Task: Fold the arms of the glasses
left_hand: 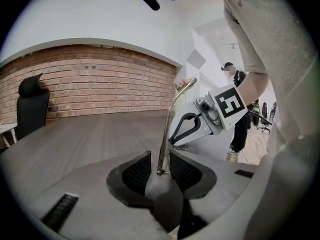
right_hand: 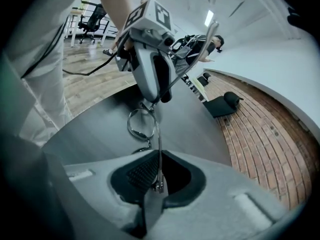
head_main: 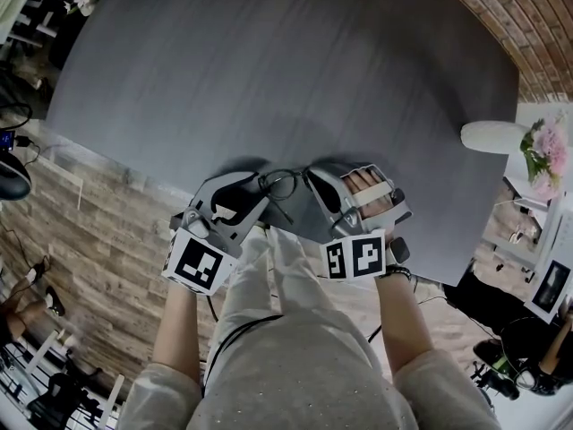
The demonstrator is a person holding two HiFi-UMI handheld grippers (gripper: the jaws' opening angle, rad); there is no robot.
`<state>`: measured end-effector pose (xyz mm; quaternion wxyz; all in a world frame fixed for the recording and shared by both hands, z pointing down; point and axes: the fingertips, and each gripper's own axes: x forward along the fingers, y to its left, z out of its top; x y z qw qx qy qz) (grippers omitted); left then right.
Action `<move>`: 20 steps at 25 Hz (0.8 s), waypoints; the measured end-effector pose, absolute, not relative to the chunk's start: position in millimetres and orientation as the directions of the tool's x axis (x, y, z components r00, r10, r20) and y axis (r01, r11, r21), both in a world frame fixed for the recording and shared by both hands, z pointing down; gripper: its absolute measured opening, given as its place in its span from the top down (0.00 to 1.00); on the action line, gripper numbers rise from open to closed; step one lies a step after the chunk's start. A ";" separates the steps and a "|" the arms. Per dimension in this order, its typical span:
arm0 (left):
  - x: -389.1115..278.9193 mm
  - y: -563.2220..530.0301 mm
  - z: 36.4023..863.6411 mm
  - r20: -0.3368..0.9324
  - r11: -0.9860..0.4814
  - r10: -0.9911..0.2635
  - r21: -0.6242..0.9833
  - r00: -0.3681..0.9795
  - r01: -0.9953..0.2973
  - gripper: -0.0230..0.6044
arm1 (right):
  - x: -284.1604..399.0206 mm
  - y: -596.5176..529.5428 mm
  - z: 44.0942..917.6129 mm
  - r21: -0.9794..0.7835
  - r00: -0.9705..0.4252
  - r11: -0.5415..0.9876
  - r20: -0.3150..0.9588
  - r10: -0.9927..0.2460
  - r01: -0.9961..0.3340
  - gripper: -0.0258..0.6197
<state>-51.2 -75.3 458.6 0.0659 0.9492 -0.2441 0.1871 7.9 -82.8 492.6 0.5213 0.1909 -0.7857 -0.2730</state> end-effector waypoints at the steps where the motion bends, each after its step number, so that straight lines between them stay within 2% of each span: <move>1: -52.3 -73.4 460.3 0.397 -0.870 -0.439 0.036 0.806 -0.492 0.78 | 7.5 -82.1 491.7 0.616 -0.393 0.787 0.715 -0.577 -0.036 0.93; 9: -59.1 -68.8 455.0 0.387 -0.874 -0.437 0.033 0.812 -0.486 0.78 | 2.9 -74.3 477.8 0.452 -0.508 0.856 0.692 -0.513 -0.249 0.79; 14: -65.5 -64.9 451.9 0.379 -0.863 -0.454 0.037 0.806 -0.504 0.78 | 6.5 -74.2 467.1 0.374 -0.550 0.857 0.657 -0.515 -0.356 0.79; 20: -64.0 -64.4 439.0 0.348 -0.854 -0.489 -0.002 0.800 -0.521 0.78 | 13.6 -70.1 463.9 0.358 -0.546 0.845 0.647 -0.532 -0.399 0.79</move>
